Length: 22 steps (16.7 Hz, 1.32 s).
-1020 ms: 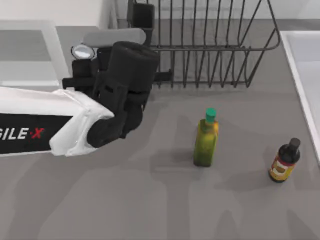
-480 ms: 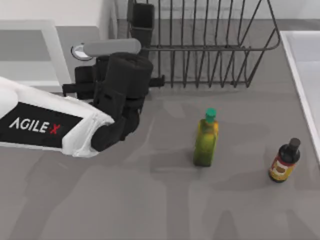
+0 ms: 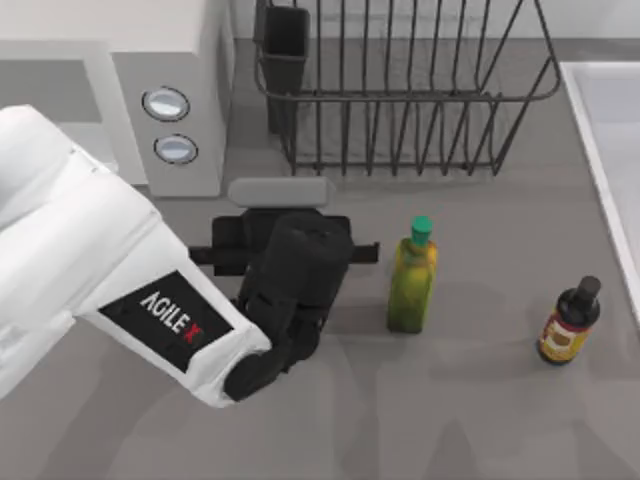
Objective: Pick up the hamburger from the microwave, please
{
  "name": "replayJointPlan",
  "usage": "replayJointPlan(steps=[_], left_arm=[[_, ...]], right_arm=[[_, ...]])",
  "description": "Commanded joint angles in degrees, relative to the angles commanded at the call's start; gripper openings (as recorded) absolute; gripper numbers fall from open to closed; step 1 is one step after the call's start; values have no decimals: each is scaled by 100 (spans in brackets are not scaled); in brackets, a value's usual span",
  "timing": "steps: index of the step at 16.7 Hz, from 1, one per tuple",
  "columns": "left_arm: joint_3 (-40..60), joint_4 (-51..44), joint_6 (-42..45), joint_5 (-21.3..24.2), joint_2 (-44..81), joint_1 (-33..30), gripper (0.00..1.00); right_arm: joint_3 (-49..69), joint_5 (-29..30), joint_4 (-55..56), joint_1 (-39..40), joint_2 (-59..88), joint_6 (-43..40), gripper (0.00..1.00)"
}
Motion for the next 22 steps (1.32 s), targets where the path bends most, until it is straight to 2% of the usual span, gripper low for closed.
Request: replayJointPlan(steps=[6,19,22], left_arm=[[-42,256,-100,6,126,-188,0],[-42,256,-100,6,126,-188,98],[-42,256,-100,6,126,-188,100]], right_arm=[[0,0,0,0,0,0,100],[0,0,0,0,0,0,100],[0,0,0,0,0,0,100]])
